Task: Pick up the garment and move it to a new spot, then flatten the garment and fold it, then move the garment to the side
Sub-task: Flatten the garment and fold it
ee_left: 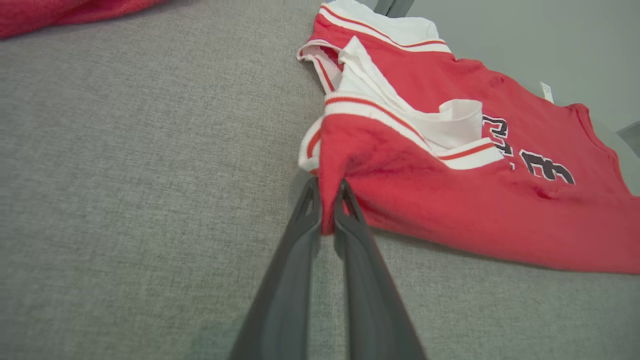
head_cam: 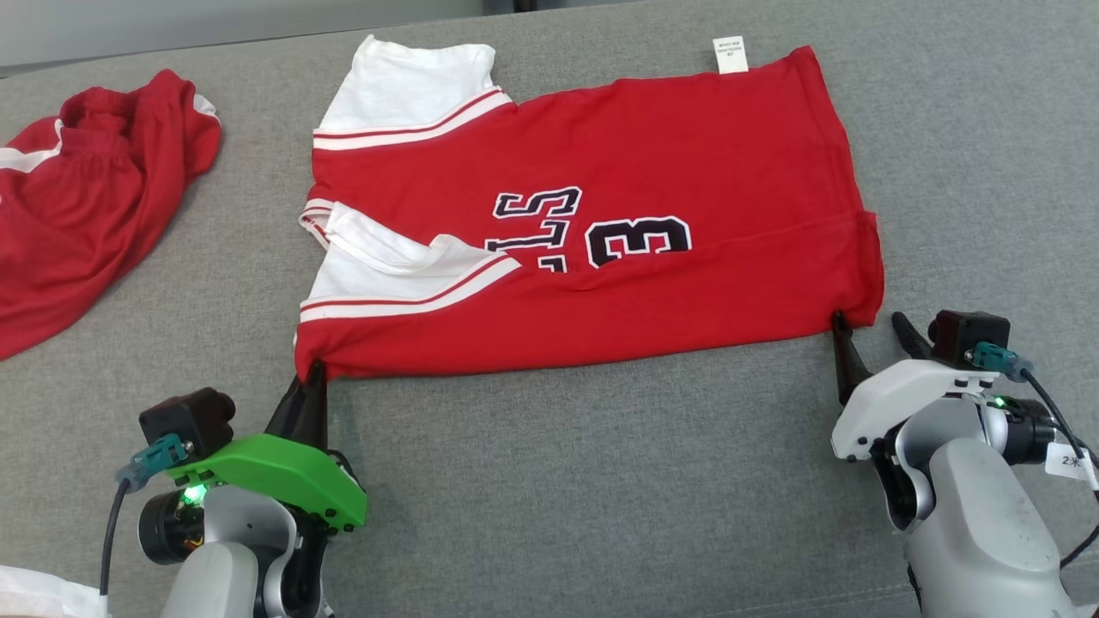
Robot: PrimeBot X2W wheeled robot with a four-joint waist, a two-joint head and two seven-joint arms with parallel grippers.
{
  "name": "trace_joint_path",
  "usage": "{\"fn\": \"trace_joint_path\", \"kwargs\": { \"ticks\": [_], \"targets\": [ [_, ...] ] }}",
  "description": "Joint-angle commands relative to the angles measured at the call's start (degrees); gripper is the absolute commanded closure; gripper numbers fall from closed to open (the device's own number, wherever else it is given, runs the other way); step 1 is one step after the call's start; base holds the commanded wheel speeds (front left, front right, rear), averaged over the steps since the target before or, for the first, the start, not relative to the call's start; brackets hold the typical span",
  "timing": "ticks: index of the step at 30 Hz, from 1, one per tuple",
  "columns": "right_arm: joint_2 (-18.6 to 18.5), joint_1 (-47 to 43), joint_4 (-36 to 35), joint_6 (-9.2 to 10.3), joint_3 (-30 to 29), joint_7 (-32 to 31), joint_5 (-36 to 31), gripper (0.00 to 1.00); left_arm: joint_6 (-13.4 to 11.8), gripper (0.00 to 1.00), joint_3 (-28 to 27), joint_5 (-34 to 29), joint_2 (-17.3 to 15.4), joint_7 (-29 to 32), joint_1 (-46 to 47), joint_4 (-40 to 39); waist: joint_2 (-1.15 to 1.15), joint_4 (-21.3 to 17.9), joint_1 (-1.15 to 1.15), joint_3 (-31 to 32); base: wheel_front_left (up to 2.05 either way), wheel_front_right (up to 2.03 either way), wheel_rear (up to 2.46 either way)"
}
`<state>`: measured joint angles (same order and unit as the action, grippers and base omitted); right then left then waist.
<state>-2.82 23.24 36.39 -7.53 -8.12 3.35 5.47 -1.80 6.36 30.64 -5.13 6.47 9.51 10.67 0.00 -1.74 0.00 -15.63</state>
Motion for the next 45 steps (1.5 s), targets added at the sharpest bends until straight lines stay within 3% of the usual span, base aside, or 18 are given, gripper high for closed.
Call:
{"fn": "trace_joint_path", "kwargs": {
  "ticks": [1, 2, 5, 7, 12, 18, 27, 33, 35, 36, 37, 38, 45],
  "targets": [
    [-0.14, 1.21, 1.67, 0.09, 0.09, -0.41, 0.42, 0.11, -0.29, 1.0, -0.12, -0.57, -0.5, -0.4, 0.24, -0.41, 0.0, 0.23, 0.0, 0.03, 0.0, 0.0, 0.0],
    [-0.12, 1.65, 2.63, 0.09, 0.16, -0.52, 0.6, 0.42, -0.27, 1.0, -0.08, -0.58, -0.49, -0.63, 0.26, -0.54, 0.0, 0.32, 0.0, 0.04, 0.0, 0.0, 0.0],
    [-0.07, 3.17, 5.28, 0.09, 0.05, -0.26, 0.81, 0.71, -0.3, 1.0, -0.03, -0.68, -0.46, -1.22, 0.41, -0.84, 0.0, 0.45, 0.0, 0.12, 0.0, 0.0, 0.0],
    [-0.07, 4.11, 6.55, 0.09, -0.17, -0.14, 1.05, 1.0, -0.38, 1.0, -0.15, -0.67, -0.52, -1.67, 0.45, -0.94, 0.0, 0.4, 0.0, 0.27, 0.0, 0.0, 0.0],
    [-0.21, 5.43, 6.56, 0.09, -1.02, 1.45, 1.52, 1.0, -0.37, 1.0, -0.43, -0.78, -0.96, -2.7, 0.16, -1.58, 0.0, -0.03, 0.0, 1.11, 0.0, 0.0, 0.0],
    [-0.35, 2.4, 1.16, 0.09, -1.47, 1.32, 1.73, 1.0, -0.05, 1.0, 0.15, -1.14, -1.8, -2.73, -1.91, -4.9, 0.0, -0.41, 0.0, 2.89, 0.0, 0.0, 0.0],
    [-0.3, -11.81, -14.57, 0.09, -0.97, -3.95, 4.94, 1.0, -2.66, 1.0, 1.24, -1.47, -3.72, 2.17, -14.49, -15.15, 0.0, -1.27, 0.0, 4.3, 0.0, 0.0, 0.0],
    [-0.22, -19.23, -20.14, 0.09, -1.13, -6.17, 8.21, 1.0, -3.97, 1.0, 1.76, -0.36, -3.32, 3.99, -20.43, -17.3, 0.0, -1.58, 0.0, 4.3, 0.0, 0.0, 0.0],
    [-0.22, -20.43, -20.94, 0.09, -1.22, -6.22, 8.7, 0.51, -4.24, 1.0, 1.8, -0.47, -3.35, 3.97, -20.9, -17.43, 0.0, -1.64, 0.0, 4.32, 0.0, 0.0, 0.0],
    [-0.21, -20.82, -21.21, 0.1, -1.39, -6.15, 8.73, 0.0, -4.39, 0.64, 1.8, -0.62, -3.46, 4.04, -21.0, -17.46, 0.0, -1.68, 0.0, 4.32, 0.0, 0.0, 0.0],
    [-0.23, -21.1, -21.54, 0.1, -1.61, -6.0, 8.72, 0.0, -4.38, 0.19, 1.86, -1.09, -3.82, 4.05, -20.79, -17.59, 0.0, -1.75, 0.0, 4.28, 0.0, 0.0, 0.0],
    [-0.22, -21.35, -21.94, 0.1, -1.67, -5.96, 8.71, 0.0, -4.44, 0.0, 1.8, -1.34, -4.12, 4.03, -20.34, -17.78, 0.0, -1.82, 0.0, 4.23, 0.0, 0.0, 0.0],
    [-0.15, -20.6, -24.54, 0.09, -3.33, -5.54, 7.36, 0.0, -3.03, 0.0, 2.14, -4.88, -8.93, 6.83, -11.68, -19.48, 0.0, -2.14, 0.0, 3.08, 0.0, 0.0, 0.0]
  ]
}}
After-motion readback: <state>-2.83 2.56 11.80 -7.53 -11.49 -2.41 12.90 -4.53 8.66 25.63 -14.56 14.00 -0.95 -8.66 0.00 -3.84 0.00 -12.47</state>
